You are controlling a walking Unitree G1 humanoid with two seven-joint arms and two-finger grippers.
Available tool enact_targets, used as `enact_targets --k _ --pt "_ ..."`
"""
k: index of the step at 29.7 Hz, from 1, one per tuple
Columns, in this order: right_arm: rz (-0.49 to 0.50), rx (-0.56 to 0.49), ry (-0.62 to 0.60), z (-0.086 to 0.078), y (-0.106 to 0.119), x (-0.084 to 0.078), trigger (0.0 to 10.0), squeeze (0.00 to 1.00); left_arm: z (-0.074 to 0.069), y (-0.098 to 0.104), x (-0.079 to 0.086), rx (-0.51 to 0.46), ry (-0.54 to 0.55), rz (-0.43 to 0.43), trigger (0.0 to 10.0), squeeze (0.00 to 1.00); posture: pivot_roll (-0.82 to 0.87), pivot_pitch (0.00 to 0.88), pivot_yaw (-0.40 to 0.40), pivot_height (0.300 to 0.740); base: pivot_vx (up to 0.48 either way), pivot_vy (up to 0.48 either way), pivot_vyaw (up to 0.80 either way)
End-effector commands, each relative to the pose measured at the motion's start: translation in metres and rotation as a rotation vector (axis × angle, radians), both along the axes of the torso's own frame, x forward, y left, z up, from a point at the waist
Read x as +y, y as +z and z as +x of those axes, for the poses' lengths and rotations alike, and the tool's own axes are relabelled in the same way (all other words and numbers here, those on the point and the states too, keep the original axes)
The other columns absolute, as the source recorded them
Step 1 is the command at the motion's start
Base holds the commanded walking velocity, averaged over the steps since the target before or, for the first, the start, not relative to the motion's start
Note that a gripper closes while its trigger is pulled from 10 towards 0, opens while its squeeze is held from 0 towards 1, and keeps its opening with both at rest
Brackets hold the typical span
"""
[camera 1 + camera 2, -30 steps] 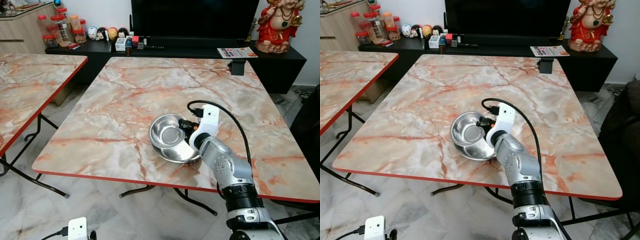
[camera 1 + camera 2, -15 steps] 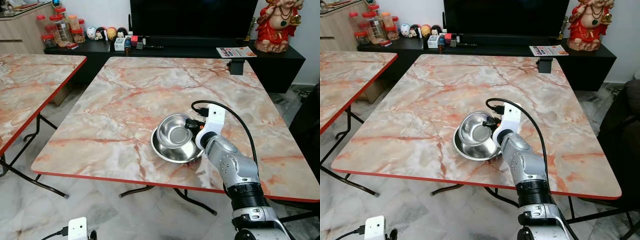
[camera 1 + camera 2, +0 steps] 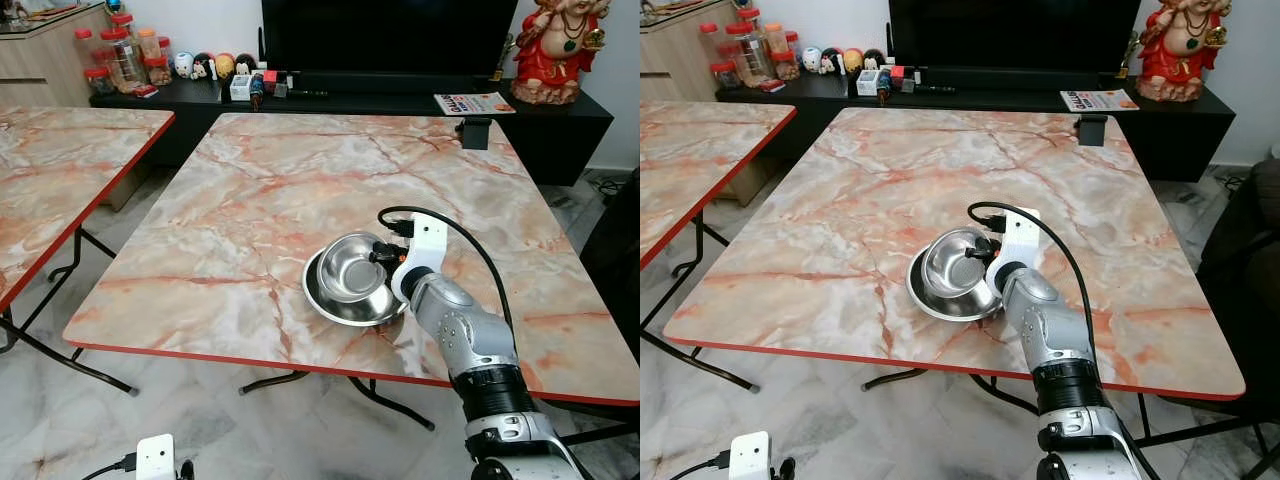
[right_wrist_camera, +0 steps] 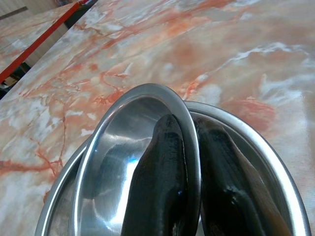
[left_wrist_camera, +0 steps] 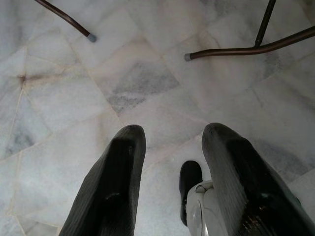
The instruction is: Setting the table
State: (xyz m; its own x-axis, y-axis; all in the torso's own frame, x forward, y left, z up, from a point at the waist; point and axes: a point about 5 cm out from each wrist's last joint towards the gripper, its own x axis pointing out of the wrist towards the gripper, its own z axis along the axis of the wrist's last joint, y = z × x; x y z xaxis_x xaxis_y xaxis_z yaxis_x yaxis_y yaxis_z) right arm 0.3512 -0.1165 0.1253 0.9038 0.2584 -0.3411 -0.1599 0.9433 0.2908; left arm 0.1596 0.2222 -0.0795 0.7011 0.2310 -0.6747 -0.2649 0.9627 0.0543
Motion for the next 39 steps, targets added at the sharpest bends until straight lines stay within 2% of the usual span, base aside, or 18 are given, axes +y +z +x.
enact_targets --k 1,2,3,4,6,13,17,19,21,22,29,34,35,36,39 --pt "-0.016 -0.018 -0.001 0.002 0.003 0.000 10.0 0.36 0.002 0.002 0.004 -0.012 0.008 -0.002 10.0 0.00 0.01 0.000 0.035 0.732 0.000 0.000 0.00" --pt "-0.017 -0.019 0.001 0.002 0.003 0.000 10.0 0.54 0.002 0.002 0.003 -0.012 0.008 -0.002 10.0 0.00 0.01 0.000 0.035 0.732 0.000 0.000 0.00" --pt "-0.017 -0.019 0.001 0.002 0.003 0.000 10.0 0.54 0.002 0.002 0.003 -0.012 0.008 -0.002 10.0 0.00 0.01 0.000 0.035 0.732 0.000 0.000 0.00" --pt "-0.021 -0.020 0.002 0.002 0.003 0.000 10.0 0.62 0.002 0.002 0.003 -0.011 0.008 -0.003 10.0 0.00 0.01 0.000 0.036 0.732 0.000 0.000 0.00" --pt "-0.025 -0.020 0.002 0.002 0.003 0.000 10.0 0.60 0.002 0.002 0.003 -0.012 0.007 -0.003 10.0 0.00 0.01 0.000 0.036 0.732 0.000 0.000 0.00" --pt "-0.038 -0.018 0.004 0.002 0.002 0.000 10.0 0.63 0.002 0.002 0.004 -0.011 0.007 -0.003 10.0 0.00 0.01 0.000 0.036 0.732 0.000 0.000 0.00" --pt "-0.040 -0.015 0.012 0.001 0.002 0.001 10.0 0.60 0.002 0.002 0.004 -0.010 0.008 -0.003 10.0 0.00 0.01 0.000 0.034 0.732 0.000 0.000 0.00" --pt "-0.044 -0.014 0.019 0.001 0.002 0.002 10.0 0.58 0.002 0.002 0.004 -0.011 0.010 -0.003 10.0 0.00 0.01 0.000 0.034 0.732 0.000 0.000 0.00" --pt "-0.045 -0.015 0.023 0.001 0.002 0.002 10.0 0.41 0.002 0.002 0.004 -0.012 0.010 -0.003 10.0 0.00 0.01 0.000 0.035 0.732 0.000 0.000 0.00" --pt "-0.048 -0.021 0.026 0.001 0.003 0.003 10.0 0.00 0.002 0.002 0.005 -0.013 0.011 -0.002 10.0 0.00 0.02 0.000 0.033 0.732 0.000 0.000 0.00" --pt "-0.051 -0.151 -0.008 0.007 0.019 0.001 10.0 0.00 0.004 0.003 0.005 -0.018 0.012 -0.002 10.0 0.00 0.01 0.000 0.036 0.732 0.000 0.000 0.00" --pt "0.027 -0.330 -0.003 0.008 0.044 0.005 10.0 0.00 0.005 0.004 0.005 -0.023 0.009 0.000 10.0 0.00 0.01 0.000 0.038 0.732 0.000 0.000 0.00" --pt "0.026 -0.414 -0.057 0.009 0.054 -0.001 10.0 0.00 0.006 0.004 0.005 -0.026 0.006 0.003 10.0 0.00 0.01 0.000 0.039 0.732 0.000 0.000 0.00" --pt "0.010 -0.444 -0.090 0.009 0.057 -0.005 10.0 0.00 0.007 0.004 0.005 -0.027 0.004 0.005 10.0 0.00 0.01 0.000 0.040 0.732 0.000 0.000 0.00" --pt "-0.126 -0.504 -0.127 0.009 0.052 -0.014 10.0 0.00 0.012 0.007 0.003 -0.049 -0.003 0.008 10.0 0.00 0.01 0.000 0.038 0.732 0.000 0.000 0.00"
